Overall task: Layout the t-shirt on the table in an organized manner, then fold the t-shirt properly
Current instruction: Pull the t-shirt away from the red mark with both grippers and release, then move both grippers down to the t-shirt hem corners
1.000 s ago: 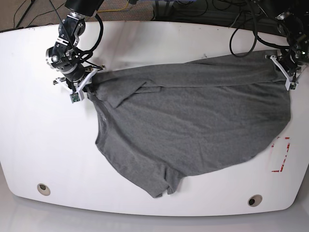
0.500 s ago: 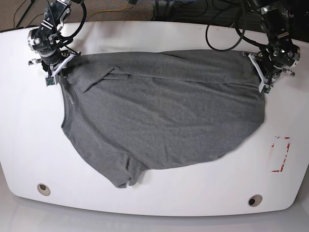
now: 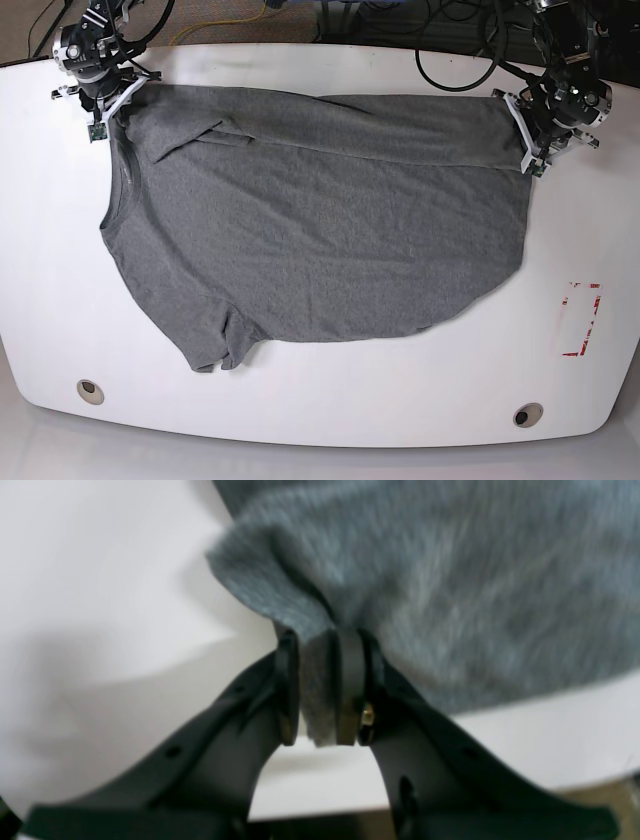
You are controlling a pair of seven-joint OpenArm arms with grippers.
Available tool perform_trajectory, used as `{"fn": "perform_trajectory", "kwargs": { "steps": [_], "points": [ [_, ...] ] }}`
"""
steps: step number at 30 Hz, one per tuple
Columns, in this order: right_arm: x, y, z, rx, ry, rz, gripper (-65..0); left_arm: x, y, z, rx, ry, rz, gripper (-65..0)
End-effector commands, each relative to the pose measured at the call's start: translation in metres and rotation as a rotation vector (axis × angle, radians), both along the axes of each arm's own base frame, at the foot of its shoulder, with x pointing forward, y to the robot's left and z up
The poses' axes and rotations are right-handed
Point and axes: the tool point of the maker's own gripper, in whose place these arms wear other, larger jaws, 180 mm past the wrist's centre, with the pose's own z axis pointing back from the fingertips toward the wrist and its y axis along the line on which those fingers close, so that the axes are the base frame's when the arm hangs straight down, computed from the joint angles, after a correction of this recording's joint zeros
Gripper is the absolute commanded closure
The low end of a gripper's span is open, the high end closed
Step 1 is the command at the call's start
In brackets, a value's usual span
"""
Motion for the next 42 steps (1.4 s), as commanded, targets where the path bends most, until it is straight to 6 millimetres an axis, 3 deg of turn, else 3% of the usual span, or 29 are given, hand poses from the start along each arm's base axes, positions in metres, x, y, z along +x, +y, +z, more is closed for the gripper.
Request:
{"fn": "perform_trajectory", "kwargs": {
  "steps": [1,9,17,21,25,26,28,33,35,42],
  "points": [
    [-0.003,-0.005,0.006,-0.020,-0.009,0.003,-7.9,-0.002,0.010,0.007,0.034,-0.008,-0.010,-9.3],
    [-0.017,0.002,0.004,-0.014,0.012,0.001,-7.9,-0.022,0.021,0.003,0.064,0.045,-0.019,-9.3],
    [-0.017,0.002,0.009,-0.026,0.005,0.008,-8.6,-0.029,0.022,0.001,0.068,0.059,-0.021,-10.6],
    [-0.015,0.003,0.010,-0.025,0.000,0.009,-10.9,-0.032,0.021,0.000,0.067,0.065,-0.022,-21.7],
    [-0.011,0.002,0.011,-0.026,-0.010,0.009,-23.6,-0.029,0.020,0.002,0.066,0.055,-0.022,-38.9],
    [-0.008,0.002,0.012,-0.029,-0.014,0.009,-30.6,-0.026,0.020,0.006,0.070,0.043,-0.026,-43.9],
    [-0.006,0.001,0.013,-0.032,-0.019,0.008,-40.6,-0.021,0.018,0.011,0.076,0.020,-0.032,-47.2],
    [0.000,0.000,0.022,-0.048,-0.043,0.019,-61.5,-0.003,0.016,0.027,0.090,-0.044,-0.043,-46.8],
    [0.005,0.000,0.030,-0.064,-0.063,0.027,-65.0,0.005,0.016,0.033,0.093,-0.067,-0.045,-46.9],
    [0.017,-0.002,0.049,-0.107,-0.112,0.045,-63.3,0.019,0.028,0.055,0.165,-0.077,-0.034,-47.1]
  ]
}}
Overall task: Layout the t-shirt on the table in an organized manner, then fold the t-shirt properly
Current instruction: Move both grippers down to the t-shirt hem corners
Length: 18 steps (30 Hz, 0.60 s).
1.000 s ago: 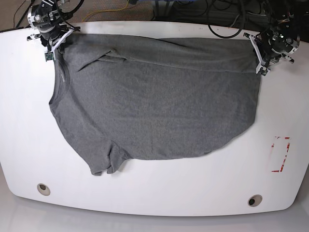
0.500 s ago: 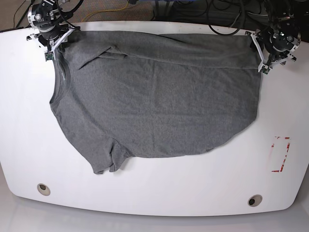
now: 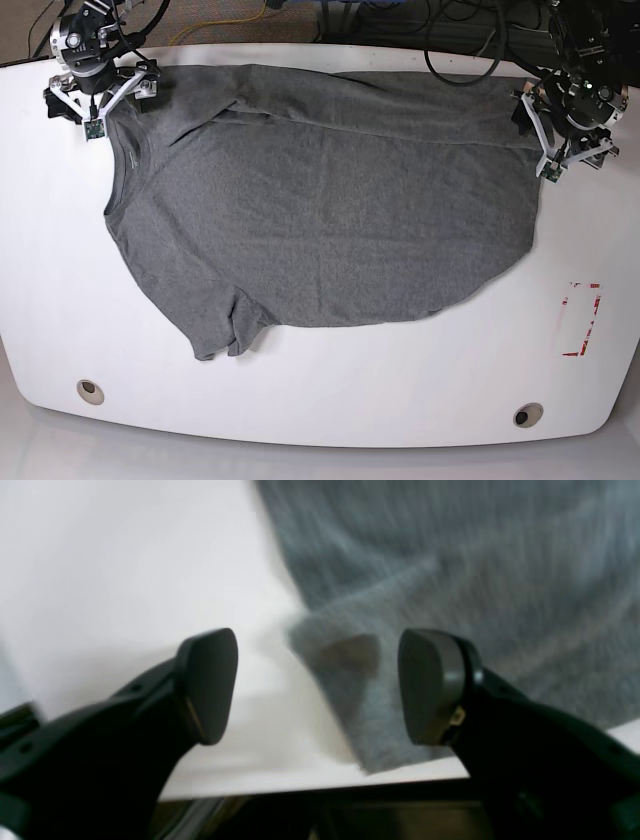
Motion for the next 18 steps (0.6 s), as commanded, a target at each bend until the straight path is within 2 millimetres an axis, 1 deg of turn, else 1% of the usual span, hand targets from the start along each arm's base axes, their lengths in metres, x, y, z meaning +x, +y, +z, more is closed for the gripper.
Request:
{"fn": "perform_trajectory", "kwargs": {
  "steps": [1,4,7,9,10,11,13,18],
  "points": [
    [0.007,-0.005,0.011,-0.026,-0.033,0.010,-62.9,0.007,0.013,0.017,0.064,-0.013,0.006,-47.1],
    [0.008,-0.012,0.017,-0.054,-0.033,0.023,-62.1,0.013,0.021,0.024,0.091,-0.010,0.018,-46.5],
    [0.009,-0.013,0.018,-0.059,-0.035,0.025,-62.0,0.017,0.024,0.029,0.100,-0.023,0.021,-46.5],
    [0.012,-0.014,0.020,-0.063,-0.041,0.027,-62.0,0.019,0.035,0.037,0.118,-0.044,0.047,-46.5],
    [0.013,-0.014,0.021,-0.064,-0.044,0.027,-62.0,0.019,0.038,0.039,0.121,-0.049,0.054,-46.5],
    [0.019,-0.014,0.024,-0.061,-0.062,0.029,-62.0,0.023,0.043,0.044,0.124,-0.070,0.075,-46.5],
    [0.033,-0.017,0.032,-0.072,-0.097,0.034,-62.0,0.029,0.049,0.052,0.126,-0.099,0.094,-46.5],
    [0.068,-0.020,0.044,-0.059,-0.177,0.025,-62.0,0.050,0.052,0.070,0.129,-0.170,0.110,-46.5]
  ]
}}
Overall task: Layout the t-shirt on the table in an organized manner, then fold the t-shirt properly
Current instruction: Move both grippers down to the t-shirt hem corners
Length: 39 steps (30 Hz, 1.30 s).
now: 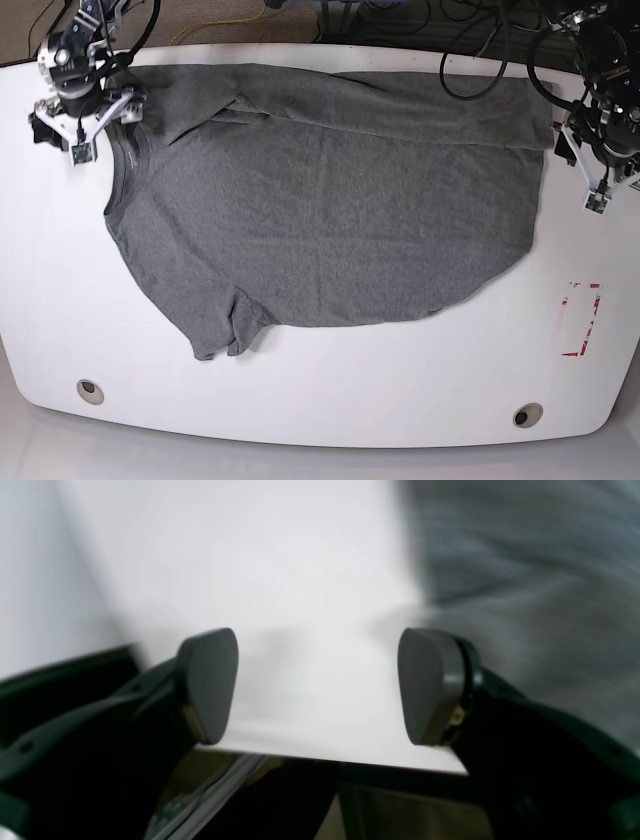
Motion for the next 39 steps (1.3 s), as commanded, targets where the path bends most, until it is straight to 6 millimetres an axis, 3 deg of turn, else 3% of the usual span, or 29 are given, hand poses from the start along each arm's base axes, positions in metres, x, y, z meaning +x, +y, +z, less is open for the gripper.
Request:
{"fn": "perform_trajectory", "kwargs": {
  "steps": [1,13,19,26,32,39],
  "points": [
    [0.032,-0.004,0.019,0.001,-0.098,0.011,-62.0,0.024,0.000,0.025,0.007,-0.099,-0.016,-46.5],
    [0.147,0.000,0.034,0.052,-0.178,0.085,-62.0,0.081,-0.001,0.085,0.003,-0.313,-0.015,-46.4],
    [0.197,-0.007,0.033,0.162,-0.211,0.076,-62.0,0.099,-0.005,0.100,-0.010,-0.358,-0.027,-46.4],
    [0.244,-0.011,0.022,0.324,-0.256,0.077,-62.0,0.106,-0.005,0.111,-0.009,-0.390,-0.029,-46.4],
    [0.261,-0.005,0.002,0.428,-0.258,0.094,-62.0,0.106,-0.005,0.110,-0.009,-0.390,-0.028,-46.4],
    [0.261,0.007,-0.017,0.505,-0.266,0.085,-62.0,0.103,-0.004,0.107,-0.010,-0.381,-0.024,-46.4]
  ]
}}
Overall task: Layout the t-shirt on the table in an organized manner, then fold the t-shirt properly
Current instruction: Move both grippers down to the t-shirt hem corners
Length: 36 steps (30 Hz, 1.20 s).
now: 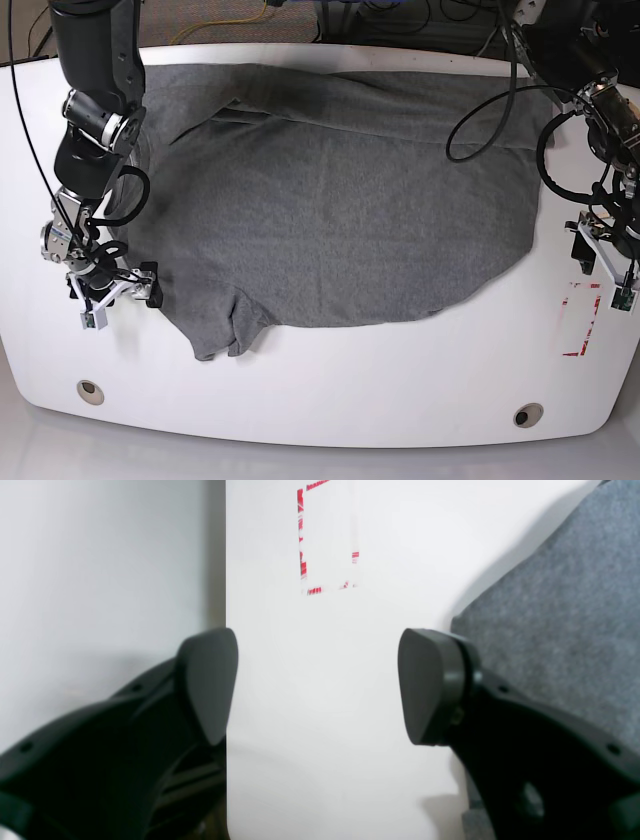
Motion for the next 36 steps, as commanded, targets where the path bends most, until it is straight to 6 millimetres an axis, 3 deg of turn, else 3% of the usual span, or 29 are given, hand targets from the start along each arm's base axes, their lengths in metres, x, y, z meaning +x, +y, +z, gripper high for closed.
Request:
{"fn": "perform_trajectory", "kwargs": {
  "steps": [1,16,23,27,32,36],
  "points": [
    [0.016,-0.006,0.024,0.006,-0.080,-0.016,-62.0,0.003,0.003,0.013,0.018,-0.039,-0.003,-46.4],
    [0.002,0.036,-0.010,0.069,-0.030,0.021,-62.0,-0.005,0.005,0.003,0.022,-0.005,-0.001,-46.4],
    [0.004,0.040,-0.008,0.069,-0.041,0.026,-59.9,-0.008,0.005,-0.002,0.022,0.008,-0.001,-46.4],
    [0.005,0.040,-0.007,0.070,-0.050,0.025,-46.3,-0.011,0.005,-0.007,0.021,0.025,-0.001,-46.4],
    [0.009,0.040,-0.001,0.075,-0.092,0.017,-20.6,-0.013,0.005,-0.013,0.013,0.041,0.001,-46.9],
    [0.010,0.040,0.001,0.071,-0.097,0.019,-8.6,-0.012,0.007,-0.024,-0.011,0.071,0.007,-47.4]
  ]
}}
